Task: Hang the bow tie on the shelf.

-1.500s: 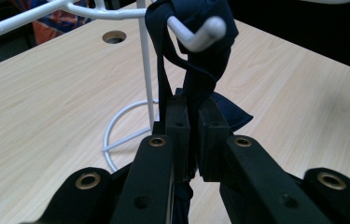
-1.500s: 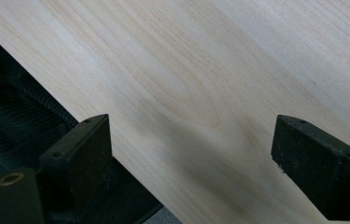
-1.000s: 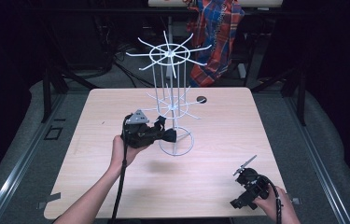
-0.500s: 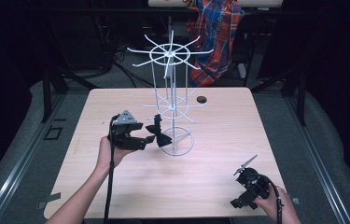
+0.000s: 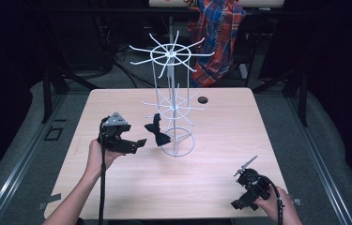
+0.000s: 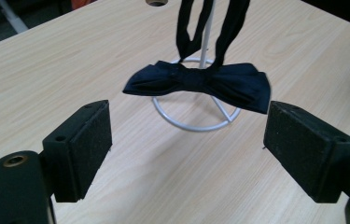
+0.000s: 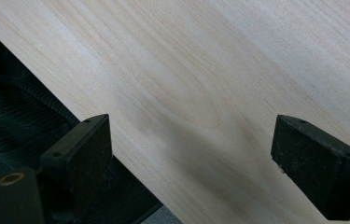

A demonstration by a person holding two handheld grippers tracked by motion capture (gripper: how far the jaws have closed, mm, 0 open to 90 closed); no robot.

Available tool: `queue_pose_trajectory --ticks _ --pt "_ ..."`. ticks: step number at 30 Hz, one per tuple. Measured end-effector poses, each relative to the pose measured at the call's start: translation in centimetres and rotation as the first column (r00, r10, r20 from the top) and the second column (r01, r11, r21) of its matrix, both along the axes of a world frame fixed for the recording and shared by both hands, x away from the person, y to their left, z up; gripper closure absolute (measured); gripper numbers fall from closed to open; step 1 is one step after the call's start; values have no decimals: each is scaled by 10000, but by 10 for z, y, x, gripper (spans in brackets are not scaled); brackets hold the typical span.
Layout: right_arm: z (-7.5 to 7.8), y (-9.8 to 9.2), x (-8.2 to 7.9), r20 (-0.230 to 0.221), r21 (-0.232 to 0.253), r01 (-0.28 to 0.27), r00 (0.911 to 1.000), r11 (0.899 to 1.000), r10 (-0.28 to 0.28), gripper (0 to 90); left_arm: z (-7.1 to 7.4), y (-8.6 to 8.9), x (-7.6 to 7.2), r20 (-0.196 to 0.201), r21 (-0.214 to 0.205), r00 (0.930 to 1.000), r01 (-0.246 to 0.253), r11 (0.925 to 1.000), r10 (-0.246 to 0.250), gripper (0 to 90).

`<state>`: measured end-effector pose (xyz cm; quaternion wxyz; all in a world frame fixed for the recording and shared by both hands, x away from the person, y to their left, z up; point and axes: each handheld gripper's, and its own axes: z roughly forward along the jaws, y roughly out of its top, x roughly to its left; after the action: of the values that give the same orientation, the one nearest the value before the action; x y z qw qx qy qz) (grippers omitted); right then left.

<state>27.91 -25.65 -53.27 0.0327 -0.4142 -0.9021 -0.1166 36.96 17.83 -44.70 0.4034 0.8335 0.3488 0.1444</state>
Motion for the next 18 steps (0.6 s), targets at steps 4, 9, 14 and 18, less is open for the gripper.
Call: queue_pose_trajectory --ticks 4,9,14,18 --pt "0 2 -2 163 75 184 9997 9998 -185 120 -1 2 -4 -143 83 9999 -80 9999 81 137" --pt "1 1 -1 101 131 13 9999 9999 -14 121 -6 6 -13 -383 572 9989 -253 9980 275 99" --pt "2 2 -1 43 13 -214 9998 9998 214 121 -7 10 -21 -433 910 9982 -363 9952 404 80" --pt "-3 5 -6 404 566 391 9983 9976 -414 124 -14 15 -30 -806 1473 9956 -346 9885 468 62"
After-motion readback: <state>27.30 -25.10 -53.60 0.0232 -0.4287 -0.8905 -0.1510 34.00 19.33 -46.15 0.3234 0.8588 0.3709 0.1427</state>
